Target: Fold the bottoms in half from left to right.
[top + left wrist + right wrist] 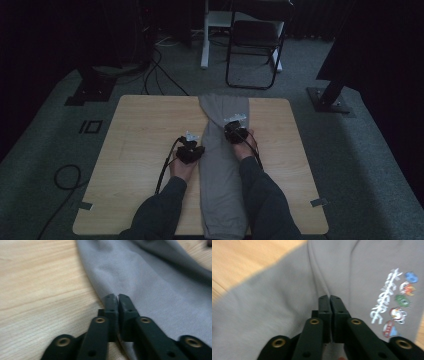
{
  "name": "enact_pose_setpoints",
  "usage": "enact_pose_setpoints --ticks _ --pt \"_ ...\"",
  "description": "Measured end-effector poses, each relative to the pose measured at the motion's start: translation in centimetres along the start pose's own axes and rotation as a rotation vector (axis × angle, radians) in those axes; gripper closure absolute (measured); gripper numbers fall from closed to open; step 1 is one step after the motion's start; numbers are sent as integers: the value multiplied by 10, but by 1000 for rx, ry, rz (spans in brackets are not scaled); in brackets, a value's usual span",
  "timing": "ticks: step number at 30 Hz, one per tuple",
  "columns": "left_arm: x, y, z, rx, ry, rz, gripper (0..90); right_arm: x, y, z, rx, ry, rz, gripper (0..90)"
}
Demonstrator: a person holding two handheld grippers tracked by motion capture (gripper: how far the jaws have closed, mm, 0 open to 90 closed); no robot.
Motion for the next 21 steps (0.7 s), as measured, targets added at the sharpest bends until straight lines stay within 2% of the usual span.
enact_pose_setpoints --ticks 1,2,4,5,6,7,8,11,12,13,14,15,16,18,21 --pt "-1 -1 1 10 -1 2 878 0 0 0 0 0 0 898" --pt "-3 -3 1 14 -6 5 883 -7 -3 3 27 -32 4 900" --pt "-7 -4 1 9 -24 10 886 -25 -14 8 50 -97 -9 900" --pt "-10 -4 1 2 -37 14 886 -31 -18 9 69 -119 -13 900" --pt "-12 -4 1 -1 -41 18 888 -41 -27 9 114 -157 -14 900" --pt "-13 -5 0 -1 -48 18 888 -47 -33 8 133 -173 -28 900" --pt "-13 -6 0 2 -49 14 888 -52 -41 4 134 -177 -68 900" --pt "-11 -8 -2 10 -48 10 882 -52 -54 -10 135 -137 -105 900" --pt "-9 -9 -3 7 -46 5 875 -49 -57 -17 119 -105 -115 900" --pt "-7 -10 -4 5 -41 4 843 -41 -60 -26 113 -66 -127 898" --pt "-6 -10 -4 11 -37 5 787 -38 -61 -29 116 -50 -134 895" --pt "-4 -11 -4 14 -36 2 787 -38 -61 -29 116 -50 -134 895" --pt "-3 -10 -4 17 -32 -1 724 -34 -62 -33 126 -35 -138 890" --pt "0 -8 0 26 -53 0 629 -27 -63 -38 140 -10 -134 880" --pt "8 -2 10 3 -65 22 578 -23 -63 -43 138 12 -142 880"
Point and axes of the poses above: each handheld gripper's, and its own axes: x roughly forward along the jaws, z roughly out of its top, y roughly to its left, the point moved 2 cm from there along x, roughly forward along the jaws, and after that the axes turned 11 degrees about -y, right-handed, at the moved point
